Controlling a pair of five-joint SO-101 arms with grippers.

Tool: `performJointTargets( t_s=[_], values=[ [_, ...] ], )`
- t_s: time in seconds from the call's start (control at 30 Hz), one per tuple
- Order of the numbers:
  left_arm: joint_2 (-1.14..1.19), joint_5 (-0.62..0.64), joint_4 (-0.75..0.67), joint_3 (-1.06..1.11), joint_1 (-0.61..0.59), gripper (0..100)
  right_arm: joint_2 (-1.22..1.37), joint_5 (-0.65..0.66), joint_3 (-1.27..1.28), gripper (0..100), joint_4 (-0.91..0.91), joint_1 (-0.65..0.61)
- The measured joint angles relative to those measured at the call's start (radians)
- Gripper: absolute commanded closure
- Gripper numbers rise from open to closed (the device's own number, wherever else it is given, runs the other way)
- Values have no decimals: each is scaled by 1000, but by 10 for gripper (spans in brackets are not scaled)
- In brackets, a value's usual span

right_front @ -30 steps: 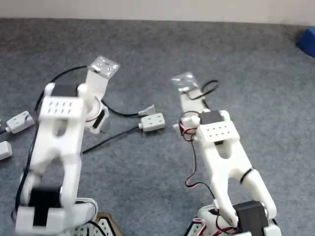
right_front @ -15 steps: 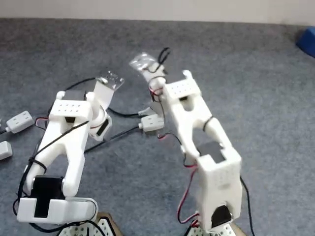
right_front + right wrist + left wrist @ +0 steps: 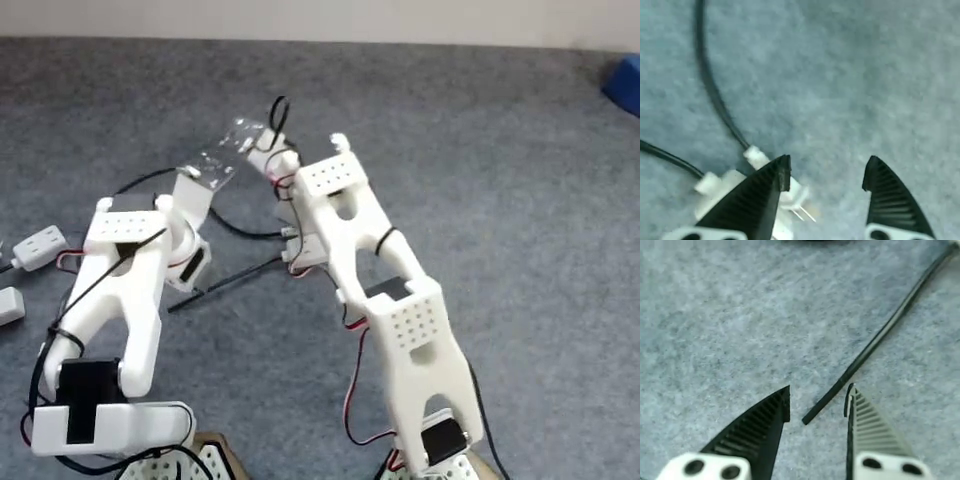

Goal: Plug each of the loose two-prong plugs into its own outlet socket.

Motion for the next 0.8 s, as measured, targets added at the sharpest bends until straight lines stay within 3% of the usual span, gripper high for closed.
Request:
performJointTargets(
  t_s=[0.37, 0.67, 0.8],
  values=[
    [0, 0, -5, -2, -5, 804, 0, -32, -2, 759, 158, -60],
    [0, 0, -5, -2, -8, 804, 68, 6, -5, 762, 117, -63],
    [0, -5, -5, -2, -8, 804, 71, 8, -5, 876, 94, -63]
  ],
)
